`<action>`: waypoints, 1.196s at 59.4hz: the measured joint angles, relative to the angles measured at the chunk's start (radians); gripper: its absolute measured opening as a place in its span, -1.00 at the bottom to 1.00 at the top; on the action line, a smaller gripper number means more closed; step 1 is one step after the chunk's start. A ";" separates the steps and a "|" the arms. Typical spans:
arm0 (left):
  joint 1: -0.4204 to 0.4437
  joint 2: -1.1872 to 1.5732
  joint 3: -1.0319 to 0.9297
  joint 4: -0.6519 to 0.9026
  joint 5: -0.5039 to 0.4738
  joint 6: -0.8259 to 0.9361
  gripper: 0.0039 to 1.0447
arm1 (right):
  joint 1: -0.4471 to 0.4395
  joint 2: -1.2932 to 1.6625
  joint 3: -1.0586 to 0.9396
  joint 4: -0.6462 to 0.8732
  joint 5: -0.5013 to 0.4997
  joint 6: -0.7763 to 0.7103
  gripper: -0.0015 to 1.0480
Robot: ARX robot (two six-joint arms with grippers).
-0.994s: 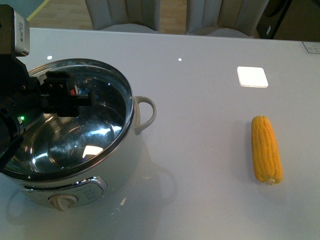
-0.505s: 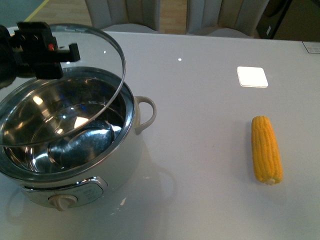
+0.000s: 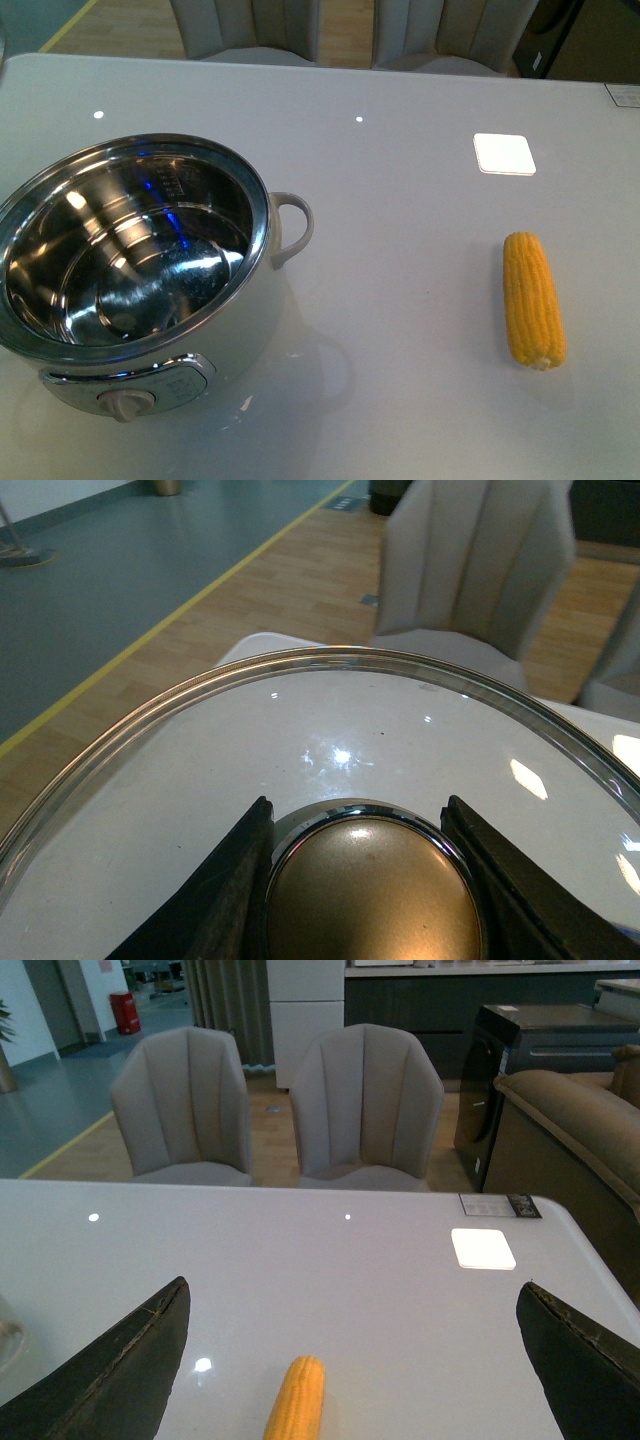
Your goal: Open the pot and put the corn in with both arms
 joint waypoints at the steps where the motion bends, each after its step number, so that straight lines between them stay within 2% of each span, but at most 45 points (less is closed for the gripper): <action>1: 0.023 0.001 0.003 0.000 0.007 0.005 -0.15 | 0.000 0.000 0.000 0.000 0.000 0.000 0.83; 5: 0.126 0.023 0.026 0.015 0.042 0.030 -0.15 | 0.000 0.000 0.000 0.000 0.000 0.000 0.83; 10: 0.198 0.058 0.043 0.037 0.064 0.049 -0.15 | 0.000 0.000 0.000 0.000 0.000 0.000 0.83; 24: 0.304 0.218 0.066 0.127 0.093 0.057 -0.15 | 0.000 0.000 0.000 0.000 0.000 0.000 0.83; 46: 0.360 0.493 0.195 0.229 0.066 0.039 -0.15 | 0.000 0.000 0.000 0.000 0.000 0.000 0.83; 71: 0.314 0.725 0.268 0.357 0.075 0.009 -0.15 | 0.000 0.000 0.000 0.000 0.000 0.000 0.83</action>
